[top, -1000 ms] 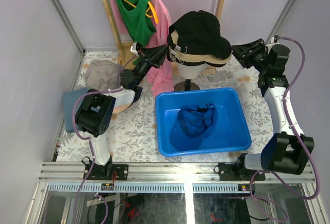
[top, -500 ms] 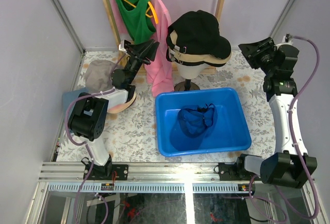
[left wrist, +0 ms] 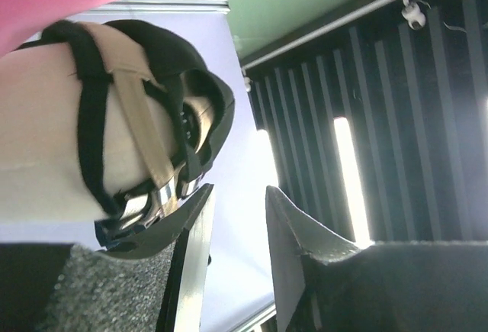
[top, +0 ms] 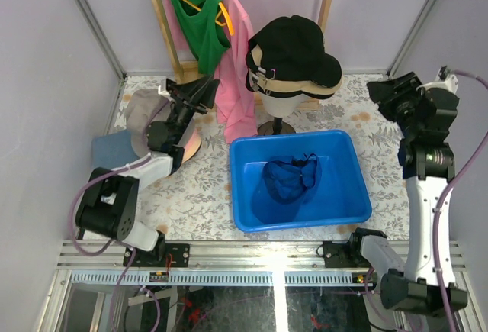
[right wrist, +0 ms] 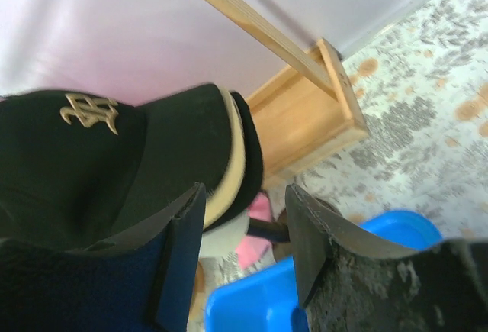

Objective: Stack the hats
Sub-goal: Pick up the hat from the bin, then stack the hat on the hat.

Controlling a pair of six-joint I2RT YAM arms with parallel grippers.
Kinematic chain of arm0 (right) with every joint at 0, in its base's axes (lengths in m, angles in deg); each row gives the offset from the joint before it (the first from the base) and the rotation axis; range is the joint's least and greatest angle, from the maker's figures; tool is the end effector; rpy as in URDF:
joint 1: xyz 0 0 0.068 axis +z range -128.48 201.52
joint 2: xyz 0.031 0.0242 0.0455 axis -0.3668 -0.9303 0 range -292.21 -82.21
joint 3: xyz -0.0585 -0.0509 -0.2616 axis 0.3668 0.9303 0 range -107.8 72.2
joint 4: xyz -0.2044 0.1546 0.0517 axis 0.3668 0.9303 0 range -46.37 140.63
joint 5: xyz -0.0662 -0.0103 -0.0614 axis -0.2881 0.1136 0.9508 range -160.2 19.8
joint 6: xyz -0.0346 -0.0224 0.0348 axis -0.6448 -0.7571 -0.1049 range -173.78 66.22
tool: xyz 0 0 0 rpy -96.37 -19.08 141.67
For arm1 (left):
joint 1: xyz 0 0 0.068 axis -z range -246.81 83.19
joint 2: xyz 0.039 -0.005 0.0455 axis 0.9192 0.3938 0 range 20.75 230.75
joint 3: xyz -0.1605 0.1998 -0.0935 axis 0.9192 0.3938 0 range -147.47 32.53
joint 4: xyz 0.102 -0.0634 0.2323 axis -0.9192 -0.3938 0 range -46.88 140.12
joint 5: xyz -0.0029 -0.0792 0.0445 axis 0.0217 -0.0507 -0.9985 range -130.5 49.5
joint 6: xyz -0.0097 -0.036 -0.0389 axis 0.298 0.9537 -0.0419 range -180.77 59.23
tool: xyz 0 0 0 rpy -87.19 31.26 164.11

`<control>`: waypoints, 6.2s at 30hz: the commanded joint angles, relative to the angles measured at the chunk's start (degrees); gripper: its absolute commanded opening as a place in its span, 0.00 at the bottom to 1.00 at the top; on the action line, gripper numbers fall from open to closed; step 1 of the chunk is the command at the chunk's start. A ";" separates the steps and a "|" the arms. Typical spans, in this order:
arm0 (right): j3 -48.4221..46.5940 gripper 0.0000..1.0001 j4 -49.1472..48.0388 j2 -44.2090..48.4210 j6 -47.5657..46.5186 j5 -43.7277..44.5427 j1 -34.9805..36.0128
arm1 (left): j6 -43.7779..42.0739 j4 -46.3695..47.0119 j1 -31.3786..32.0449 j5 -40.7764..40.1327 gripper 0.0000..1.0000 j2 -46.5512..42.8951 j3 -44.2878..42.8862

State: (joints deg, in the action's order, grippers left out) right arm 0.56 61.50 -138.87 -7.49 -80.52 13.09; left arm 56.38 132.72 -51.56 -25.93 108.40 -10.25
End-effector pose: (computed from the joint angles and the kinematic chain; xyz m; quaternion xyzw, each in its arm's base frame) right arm 0.2036 -0.0237 0.4498 0.2766 0.6696 0.2843 0.6280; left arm 0.2976 -0.0904 0.3133 -0.2676 0.3637 -0.8373 0.3083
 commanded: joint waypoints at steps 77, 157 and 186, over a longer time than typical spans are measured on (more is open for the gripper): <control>8.89 0.00 12.53 0.21 -17.12 21.93 58.20 | -36.71 -80.77 29.59 5.36 0.53 -14.77 -16.71; -8.99 0.05 12.37 -5.05 -21.25 32.56 79.44 | -25.15 -52.82 14.19 0.94 0.00 -30.20 -10.20; -27.10 0.62 -6.09 -10.23 -8.19 20.30 63.16 | -13.47 -48.79 3.98 13.97 0.00 9.40 -89.64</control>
State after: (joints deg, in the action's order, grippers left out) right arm -27.18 61.94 -150.55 -25.68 -51.69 85.14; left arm 35.46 76.46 -47.04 -13.47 113.10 -90.97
